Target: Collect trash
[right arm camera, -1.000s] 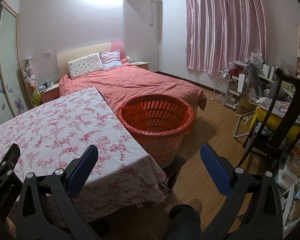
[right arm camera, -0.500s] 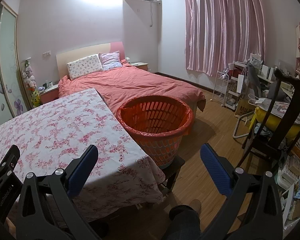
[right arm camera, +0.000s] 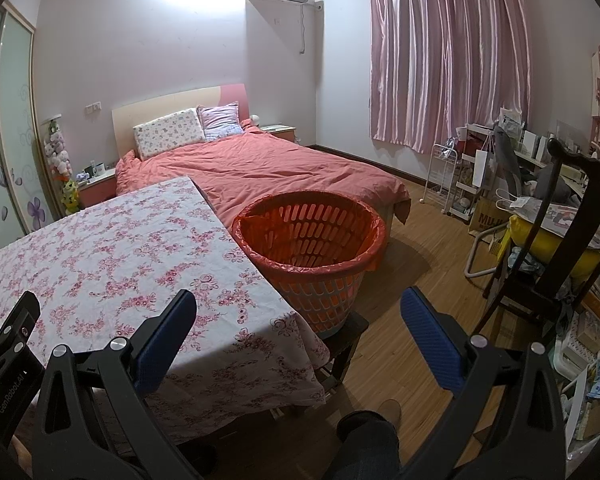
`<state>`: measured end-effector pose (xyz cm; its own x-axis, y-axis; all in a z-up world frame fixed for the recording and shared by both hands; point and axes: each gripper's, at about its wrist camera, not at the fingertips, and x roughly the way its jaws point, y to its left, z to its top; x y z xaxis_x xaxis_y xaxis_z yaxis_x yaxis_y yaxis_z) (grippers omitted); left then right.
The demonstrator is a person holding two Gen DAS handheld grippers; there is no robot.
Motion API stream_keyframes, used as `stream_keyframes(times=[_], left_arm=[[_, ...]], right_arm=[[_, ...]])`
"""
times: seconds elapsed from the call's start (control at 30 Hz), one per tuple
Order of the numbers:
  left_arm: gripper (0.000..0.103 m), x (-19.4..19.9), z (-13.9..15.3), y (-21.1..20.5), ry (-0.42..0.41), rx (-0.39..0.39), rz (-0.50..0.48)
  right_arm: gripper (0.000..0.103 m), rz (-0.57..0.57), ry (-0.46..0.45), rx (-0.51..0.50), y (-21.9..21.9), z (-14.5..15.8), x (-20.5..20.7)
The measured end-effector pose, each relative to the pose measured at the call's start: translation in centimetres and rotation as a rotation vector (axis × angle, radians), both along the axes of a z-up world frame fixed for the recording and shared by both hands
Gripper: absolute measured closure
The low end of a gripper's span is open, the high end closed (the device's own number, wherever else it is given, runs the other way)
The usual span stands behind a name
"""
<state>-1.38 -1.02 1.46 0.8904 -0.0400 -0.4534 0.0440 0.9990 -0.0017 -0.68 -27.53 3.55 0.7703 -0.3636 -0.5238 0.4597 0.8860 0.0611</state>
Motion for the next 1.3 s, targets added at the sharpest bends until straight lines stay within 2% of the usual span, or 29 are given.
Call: stream_keyframes(times=[1.3], left_arm=[[0.004, -0.06, -0.58, -0.06, 0.021, -0.001, 0.005]], right_arm=[[0.002, -0.001, 0.000, -0.001, 0.11, -0.11, 0.01]])
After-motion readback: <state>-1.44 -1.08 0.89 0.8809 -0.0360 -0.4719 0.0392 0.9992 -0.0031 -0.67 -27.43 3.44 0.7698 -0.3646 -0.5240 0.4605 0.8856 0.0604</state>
